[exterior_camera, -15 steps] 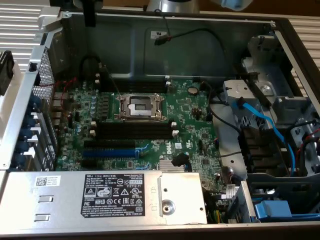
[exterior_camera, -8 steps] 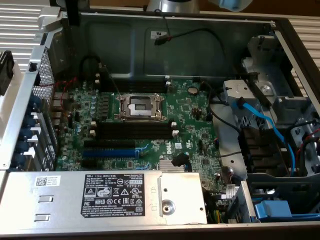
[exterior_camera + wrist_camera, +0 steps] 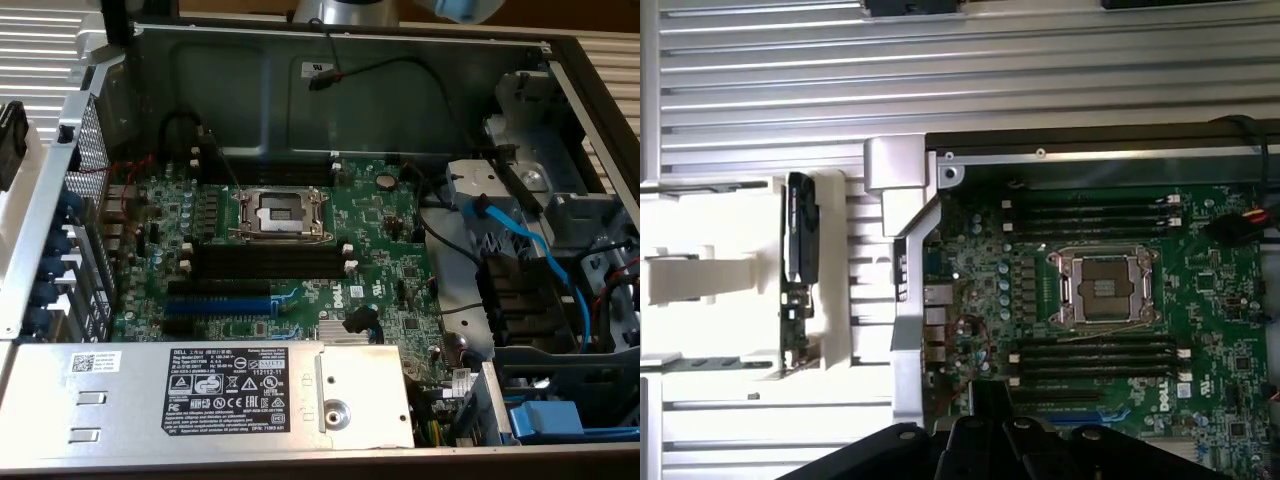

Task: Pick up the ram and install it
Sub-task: 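Reach for the ram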

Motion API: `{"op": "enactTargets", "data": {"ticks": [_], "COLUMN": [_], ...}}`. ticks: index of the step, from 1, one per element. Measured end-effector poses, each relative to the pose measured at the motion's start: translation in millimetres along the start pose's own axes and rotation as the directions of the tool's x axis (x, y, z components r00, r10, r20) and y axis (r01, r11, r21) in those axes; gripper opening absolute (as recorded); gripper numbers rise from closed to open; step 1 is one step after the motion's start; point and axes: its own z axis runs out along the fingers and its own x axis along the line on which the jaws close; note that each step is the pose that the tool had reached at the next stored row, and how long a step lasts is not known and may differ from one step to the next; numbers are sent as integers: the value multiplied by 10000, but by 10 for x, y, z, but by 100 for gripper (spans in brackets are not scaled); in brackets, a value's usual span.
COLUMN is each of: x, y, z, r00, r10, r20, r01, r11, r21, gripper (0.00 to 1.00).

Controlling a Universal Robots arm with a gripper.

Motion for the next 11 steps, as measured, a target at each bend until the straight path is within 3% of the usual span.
{"op": "enactTargets", "data": {"ticks": [5, 11], "x": [158, 258], "y": [14, 19], "z": [3, 6], "r00": [10000, 10000], "r10": [-23, -57], "r20": [-2, -2], "r01": [23, 57], "r11": [10000, 10000], "r21": [0, 5], "gripper": [10, 10]}}
